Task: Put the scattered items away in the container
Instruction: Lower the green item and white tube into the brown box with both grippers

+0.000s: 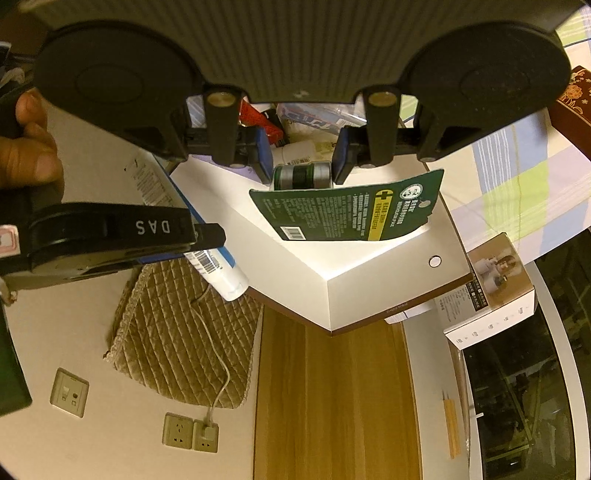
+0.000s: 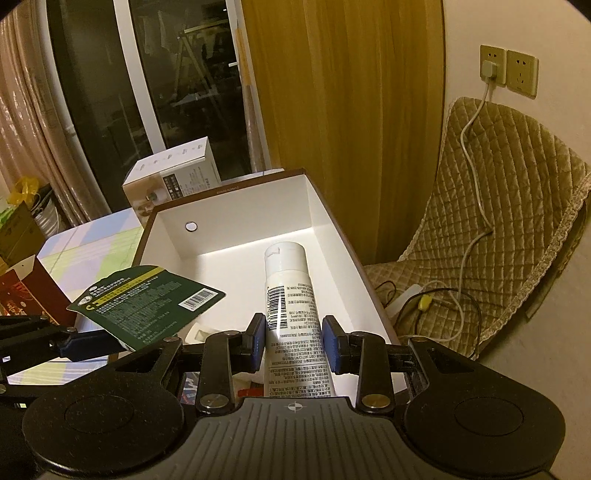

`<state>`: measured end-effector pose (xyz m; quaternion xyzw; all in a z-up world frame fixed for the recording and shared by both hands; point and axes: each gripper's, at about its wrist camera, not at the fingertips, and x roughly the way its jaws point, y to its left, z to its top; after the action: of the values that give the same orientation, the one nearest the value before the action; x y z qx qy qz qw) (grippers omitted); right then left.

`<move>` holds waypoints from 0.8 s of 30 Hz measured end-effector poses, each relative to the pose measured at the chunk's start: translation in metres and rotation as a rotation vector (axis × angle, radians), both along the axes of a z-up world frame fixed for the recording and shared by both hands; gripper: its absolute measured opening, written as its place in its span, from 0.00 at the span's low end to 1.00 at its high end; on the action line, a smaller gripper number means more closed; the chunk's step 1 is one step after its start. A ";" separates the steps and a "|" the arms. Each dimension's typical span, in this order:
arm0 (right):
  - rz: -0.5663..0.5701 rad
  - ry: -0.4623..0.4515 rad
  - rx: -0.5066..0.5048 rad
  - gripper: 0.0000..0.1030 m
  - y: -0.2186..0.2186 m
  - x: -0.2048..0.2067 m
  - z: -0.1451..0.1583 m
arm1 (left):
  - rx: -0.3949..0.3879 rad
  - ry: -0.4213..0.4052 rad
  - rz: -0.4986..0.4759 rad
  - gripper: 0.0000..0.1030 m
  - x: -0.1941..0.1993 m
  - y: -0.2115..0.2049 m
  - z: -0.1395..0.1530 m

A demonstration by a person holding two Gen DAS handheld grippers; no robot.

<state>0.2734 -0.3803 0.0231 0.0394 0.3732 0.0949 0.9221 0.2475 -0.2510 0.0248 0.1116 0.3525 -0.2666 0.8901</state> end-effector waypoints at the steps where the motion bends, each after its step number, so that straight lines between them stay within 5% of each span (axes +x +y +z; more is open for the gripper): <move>1: 0.000 0.001 0.000 0.34 0.000 0.001 0.000 | 0.001 0.002 0.001 0.29 0.001 -0.001 -0.001; 20: 0.002 0.011 -0.007 0.34 0.004 0.012 -0.008 | 0.016 -0.003 -0.004 0.29 0.010 -0.007 -0.008; 24: 0.003 0.012 -0.007 0.34 0.004 0.012 -0.009 | 0.016 -0.005 -0.006 0.47 0.010 -0.005 -0.008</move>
<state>0.2851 -0.3761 0.0146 0.0360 0.3790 0.0945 0.9199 0.2579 -0.2560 0.0164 0.1206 0.3521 -0.2661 0.8892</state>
